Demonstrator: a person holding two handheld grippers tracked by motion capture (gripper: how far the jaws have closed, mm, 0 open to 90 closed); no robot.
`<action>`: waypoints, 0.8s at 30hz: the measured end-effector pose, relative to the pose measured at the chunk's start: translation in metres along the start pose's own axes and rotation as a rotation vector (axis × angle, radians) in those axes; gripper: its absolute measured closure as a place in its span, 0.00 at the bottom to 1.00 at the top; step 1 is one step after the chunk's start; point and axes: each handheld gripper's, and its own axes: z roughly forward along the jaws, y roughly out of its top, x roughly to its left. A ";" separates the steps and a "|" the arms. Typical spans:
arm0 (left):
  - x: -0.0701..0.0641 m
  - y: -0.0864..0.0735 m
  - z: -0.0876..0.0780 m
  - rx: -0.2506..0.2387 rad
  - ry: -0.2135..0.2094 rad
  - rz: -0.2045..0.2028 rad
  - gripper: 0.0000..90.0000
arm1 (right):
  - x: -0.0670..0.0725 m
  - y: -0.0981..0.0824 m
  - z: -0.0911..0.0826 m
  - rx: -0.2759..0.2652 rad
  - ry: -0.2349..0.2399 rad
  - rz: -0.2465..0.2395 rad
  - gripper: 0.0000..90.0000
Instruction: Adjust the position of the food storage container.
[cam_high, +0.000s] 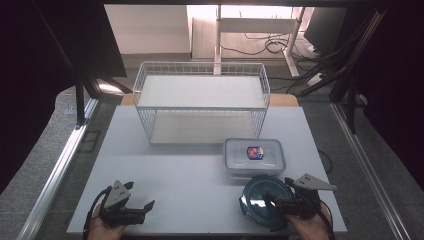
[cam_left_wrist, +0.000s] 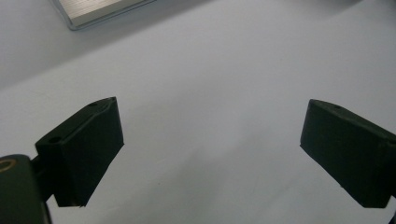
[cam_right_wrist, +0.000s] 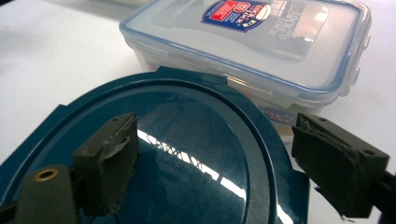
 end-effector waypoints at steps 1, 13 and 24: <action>0.000 0.000 0.000 0.000 0.000 0.001 0.06 | 0.000 0.000 0.000 0.000 0.000 0.000 0.17; 0.002 -0.001 0.001 -0.004 -0.019 -0.021 0.07 | -0.006 0.004 -0.009 -0.027 -0.027 0.012 0.38; 0.004 -0.002 0.002 -0.004 -0.028 -0.040 0.07 | 0.018 0.017 -0.022 0.006 0.070 -0.058 0.98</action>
